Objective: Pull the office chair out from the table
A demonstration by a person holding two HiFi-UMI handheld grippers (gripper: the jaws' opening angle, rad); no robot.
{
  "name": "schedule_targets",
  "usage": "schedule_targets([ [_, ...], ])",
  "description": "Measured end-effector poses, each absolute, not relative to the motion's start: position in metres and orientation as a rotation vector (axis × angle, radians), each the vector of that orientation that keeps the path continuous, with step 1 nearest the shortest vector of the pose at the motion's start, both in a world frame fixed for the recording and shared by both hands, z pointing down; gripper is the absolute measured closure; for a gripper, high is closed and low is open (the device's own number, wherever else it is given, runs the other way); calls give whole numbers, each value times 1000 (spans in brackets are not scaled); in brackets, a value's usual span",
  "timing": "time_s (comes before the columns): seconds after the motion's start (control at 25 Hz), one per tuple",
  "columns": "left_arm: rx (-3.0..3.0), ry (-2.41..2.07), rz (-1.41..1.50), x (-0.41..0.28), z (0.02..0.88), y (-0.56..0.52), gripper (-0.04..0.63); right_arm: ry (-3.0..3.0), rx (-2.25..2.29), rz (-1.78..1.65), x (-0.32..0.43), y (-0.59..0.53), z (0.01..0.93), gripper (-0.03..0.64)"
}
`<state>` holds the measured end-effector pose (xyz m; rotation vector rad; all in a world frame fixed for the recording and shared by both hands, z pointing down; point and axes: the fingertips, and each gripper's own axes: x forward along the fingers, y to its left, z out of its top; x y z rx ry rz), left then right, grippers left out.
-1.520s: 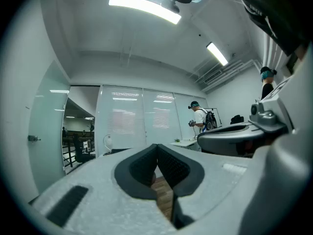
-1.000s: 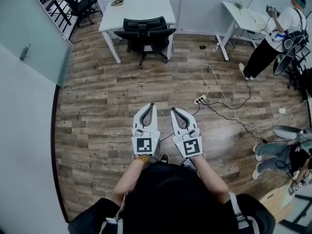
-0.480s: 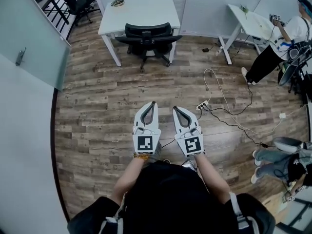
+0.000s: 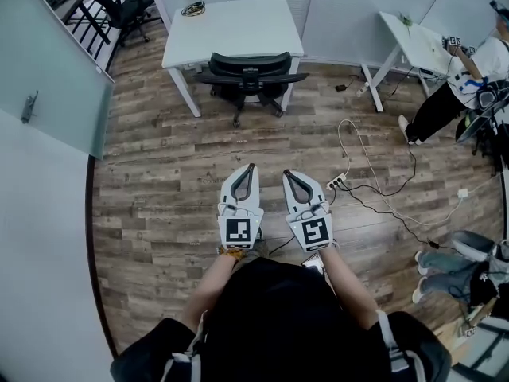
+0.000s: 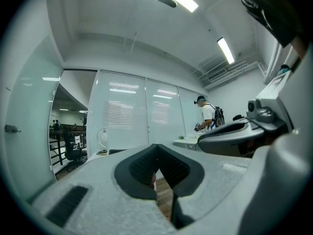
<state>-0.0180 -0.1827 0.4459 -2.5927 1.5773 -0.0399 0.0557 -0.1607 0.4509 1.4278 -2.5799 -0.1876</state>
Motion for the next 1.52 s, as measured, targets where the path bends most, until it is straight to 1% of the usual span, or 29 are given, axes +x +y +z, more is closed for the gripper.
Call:
schedule_targets([
  [0.32,-2585,1564,-40,-46,445,-237,577,-2564,1443,-199,30,-215,450,611],
  [0.68,-2549,1583,-119,-63,457,-297,577,-2554,1411,-178,27,-284,470,610],
  [0.96,-2491,1573,-195,-68,473,-374,577,-2527,1359,-240,32,-368,490,609],
  [1.28,-2408,1493,-444,-79,504,-462,575,-2400,1163,-442,42,-455,512,609],
  [1.52,-2368,1276,-686,-82,551,-509,574,-2296,1008,-500,55,-505,555,609],
])
